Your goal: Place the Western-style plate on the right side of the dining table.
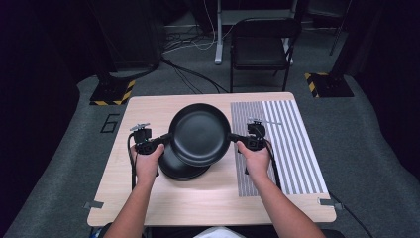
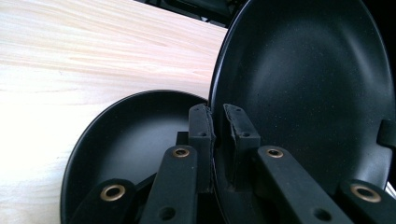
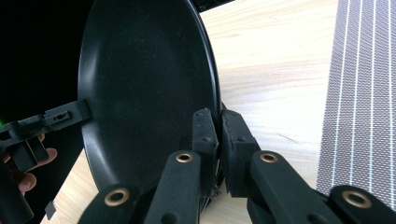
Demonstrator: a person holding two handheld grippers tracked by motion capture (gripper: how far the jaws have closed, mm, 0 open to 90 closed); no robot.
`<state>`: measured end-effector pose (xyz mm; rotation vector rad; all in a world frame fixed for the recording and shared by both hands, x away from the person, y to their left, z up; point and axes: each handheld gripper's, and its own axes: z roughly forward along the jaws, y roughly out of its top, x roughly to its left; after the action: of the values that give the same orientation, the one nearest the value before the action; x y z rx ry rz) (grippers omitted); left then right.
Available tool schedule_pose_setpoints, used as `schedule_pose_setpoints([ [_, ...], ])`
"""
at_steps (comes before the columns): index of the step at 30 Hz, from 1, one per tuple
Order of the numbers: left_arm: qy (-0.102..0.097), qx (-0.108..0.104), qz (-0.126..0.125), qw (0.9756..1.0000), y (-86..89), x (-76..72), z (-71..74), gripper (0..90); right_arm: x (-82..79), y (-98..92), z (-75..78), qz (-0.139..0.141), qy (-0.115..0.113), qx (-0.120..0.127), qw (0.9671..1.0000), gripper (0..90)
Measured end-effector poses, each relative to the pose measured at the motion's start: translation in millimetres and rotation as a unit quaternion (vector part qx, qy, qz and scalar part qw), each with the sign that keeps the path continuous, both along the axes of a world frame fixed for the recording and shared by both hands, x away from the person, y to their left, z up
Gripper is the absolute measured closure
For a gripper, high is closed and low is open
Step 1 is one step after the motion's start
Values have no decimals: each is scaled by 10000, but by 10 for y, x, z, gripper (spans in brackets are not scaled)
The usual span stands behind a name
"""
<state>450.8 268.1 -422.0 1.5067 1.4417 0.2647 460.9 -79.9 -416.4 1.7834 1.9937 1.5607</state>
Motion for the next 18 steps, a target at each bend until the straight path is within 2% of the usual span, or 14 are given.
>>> schedule_pose_setpoints([
  [5,-27,-40,-86,10000,-63,38,19,824,-14,-63,12,-60,-26,39,10000,849],
  [18,-150,120,-305,9994,-273,104,105,824,-78,-265,41,-281,-62,95,9995,849],
])
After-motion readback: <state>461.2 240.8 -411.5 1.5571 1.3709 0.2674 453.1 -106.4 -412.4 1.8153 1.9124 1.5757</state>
